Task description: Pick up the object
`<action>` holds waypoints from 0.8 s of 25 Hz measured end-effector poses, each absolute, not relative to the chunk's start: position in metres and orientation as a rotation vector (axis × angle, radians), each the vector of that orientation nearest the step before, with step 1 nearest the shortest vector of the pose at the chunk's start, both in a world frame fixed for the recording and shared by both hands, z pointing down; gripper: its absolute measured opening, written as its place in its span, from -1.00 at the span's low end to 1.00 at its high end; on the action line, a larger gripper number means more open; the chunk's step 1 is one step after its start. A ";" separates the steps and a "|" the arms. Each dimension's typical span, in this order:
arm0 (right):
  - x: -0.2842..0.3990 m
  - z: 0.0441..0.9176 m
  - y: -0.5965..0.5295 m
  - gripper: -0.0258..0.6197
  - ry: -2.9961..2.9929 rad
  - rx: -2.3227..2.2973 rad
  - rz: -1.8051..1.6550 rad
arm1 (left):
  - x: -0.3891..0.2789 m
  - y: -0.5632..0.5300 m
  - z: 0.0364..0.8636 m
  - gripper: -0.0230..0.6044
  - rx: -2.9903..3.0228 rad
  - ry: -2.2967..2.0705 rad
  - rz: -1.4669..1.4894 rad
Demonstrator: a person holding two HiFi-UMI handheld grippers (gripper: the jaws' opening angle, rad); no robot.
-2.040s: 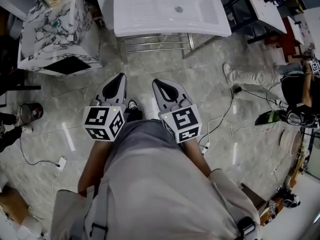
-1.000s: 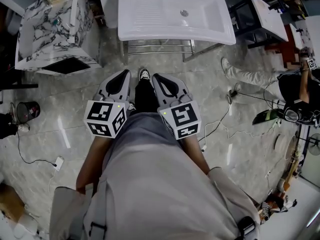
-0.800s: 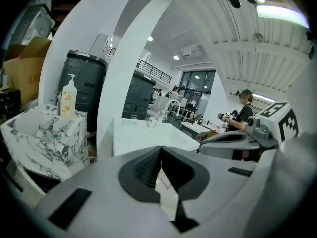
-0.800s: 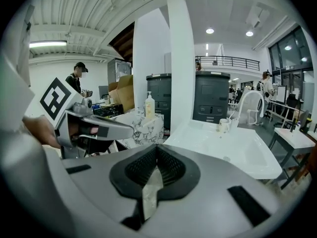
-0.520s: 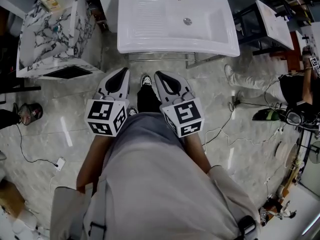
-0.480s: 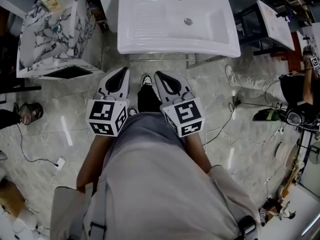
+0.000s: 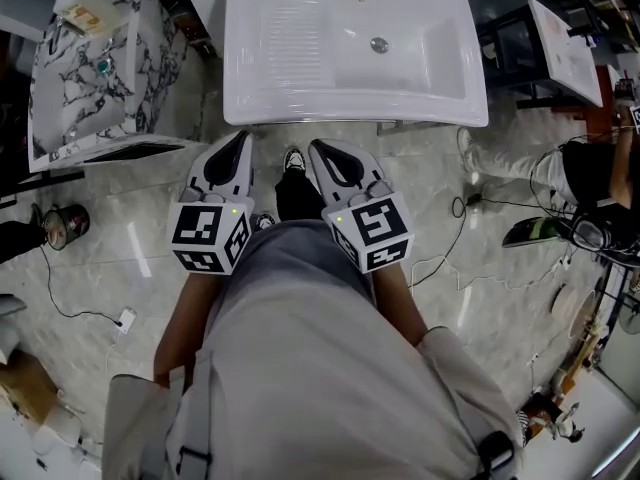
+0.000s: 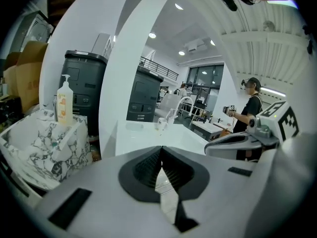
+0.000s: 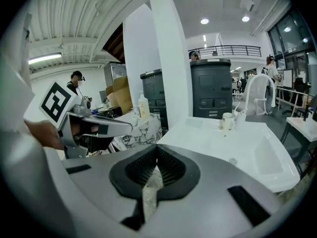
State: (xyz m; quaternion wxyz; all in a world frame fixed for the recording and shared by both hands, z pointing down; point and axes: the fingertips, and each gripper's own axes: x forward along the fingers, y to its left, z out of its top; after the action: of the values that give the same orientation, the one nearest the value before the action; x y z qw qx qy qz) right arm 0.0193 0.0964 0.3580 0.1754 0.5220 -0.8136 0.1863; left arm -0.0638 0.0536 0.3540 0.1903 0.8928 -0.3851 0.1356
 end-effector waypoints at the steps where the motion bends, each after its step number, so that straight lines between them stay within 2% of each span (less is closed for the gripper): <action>1: 0.023 0.359 0.092 -0.89 -2.306 1.474 0.531 | -0.061 0.049 0.354 -0.91 2.505 -1.083 0.384; 20: 0.085 0.373 0.019 -0.89 -2.292 1.381 0.549 | -0.016 -0.014 0.355 -0.91 2.438 -1.163 0.373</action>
State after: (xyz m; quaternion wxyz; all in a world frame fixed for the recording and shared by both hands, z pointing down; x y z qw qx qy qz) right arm 0.0847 0.0187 0.3734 0.2036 0.4951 -0.8213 0.1969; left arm -0.0162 -0.0144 0.3550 0.2058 0.8750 -0.4173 0.1339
